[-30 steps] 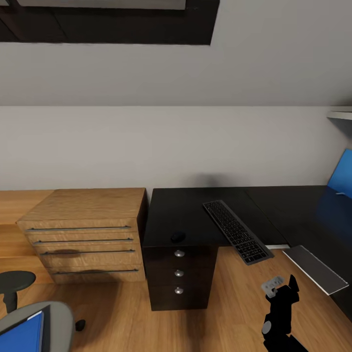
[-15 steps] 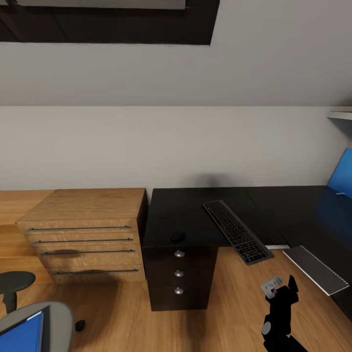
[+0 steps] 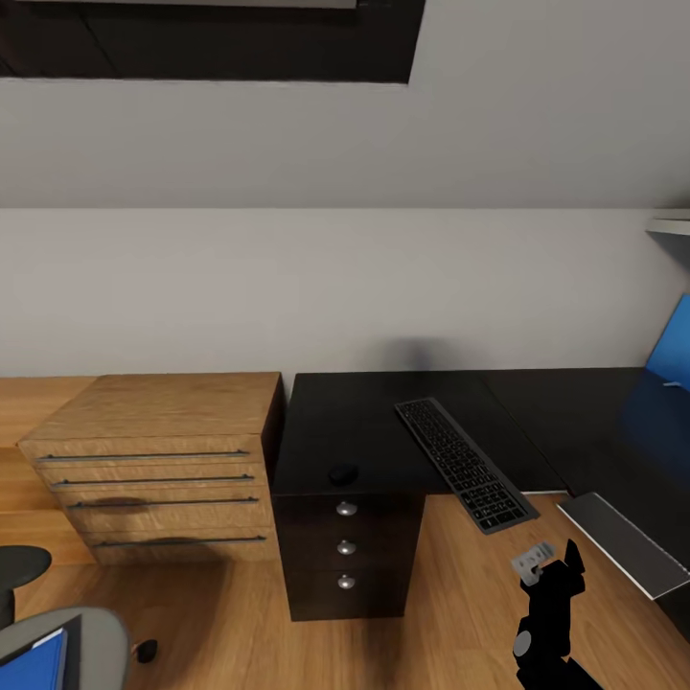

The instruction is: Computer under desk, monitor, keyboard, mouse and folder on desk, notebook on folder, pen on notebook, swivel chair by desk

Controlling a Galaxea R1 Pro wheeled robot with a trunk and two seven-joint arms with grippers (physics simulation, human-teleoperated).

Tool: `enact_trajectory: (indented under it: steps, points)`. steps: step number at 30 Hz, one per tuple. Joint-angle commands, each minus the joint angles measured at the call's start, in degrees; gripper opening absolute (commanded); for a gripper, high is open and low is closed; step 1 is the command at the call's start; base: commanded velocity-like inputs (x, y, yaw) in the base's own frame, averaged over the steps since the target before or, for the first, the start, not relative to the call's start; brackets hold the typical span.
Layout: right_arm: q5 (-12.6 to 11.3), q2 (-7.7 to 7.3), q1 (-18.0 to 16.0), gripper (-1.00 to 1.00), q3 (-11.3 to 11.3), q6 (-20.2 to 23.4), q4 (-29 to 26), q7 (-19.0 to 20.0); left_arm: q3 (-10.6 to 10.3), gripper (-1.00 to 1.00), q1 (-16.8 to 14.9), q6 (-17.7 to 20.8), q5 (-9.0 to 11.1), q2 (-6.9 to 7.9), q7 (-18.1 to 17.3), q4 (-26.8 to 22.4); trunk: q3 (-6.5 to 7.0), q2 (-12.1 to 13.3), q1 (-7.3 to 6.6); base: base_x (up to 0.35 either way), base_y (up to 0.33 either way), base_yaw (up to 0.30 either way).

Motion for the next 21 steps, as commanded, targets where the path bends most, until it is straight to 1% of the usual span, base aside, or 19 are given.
enact_trajectory:
  steps: [1, 10, 16, 21]
  points:
    - [0.19, -0.03, -0.04, 1.0, 0.14, 0.27, 0.05, -0.2, -0.19, 1.0, -0.05, -0.16, 0.62, -0.01, -0.45, 0.1, -0.06, -0.03, 0.0, 0.009, -0.029, 0.0]
    - [0.12, -0.05, -0.04, 1.0, 0.08, 0.47, 0.09, -0.07, -0.19, 1.0, -0.07, -0.08, 0.62, -0.01, -0.45, 0.1, -0.06, -0.03, 0.0, 0.003, -0.152, 0.0]
    - [0.03, -0.17, -0.04, 1.0, -0.1, 1.2, 0.23, 0.27, -0.19, 1.0, -0.06, -0.13, 0.62, -0.01, -0.45, 0.1, -0.06, -0.03, 0.0, 0.0, -0.036, 0.0]
    - [0.01, -0.22, -0.04, 1.0, -0.25, 2.1, 2.08, 0.77, -0.19, 1.0, -0.06, -0.15, 0.62, -0.01, -0.45, 0.1, -0.06, -0.03, 0.0, 0.0, -0.009, 0.0]
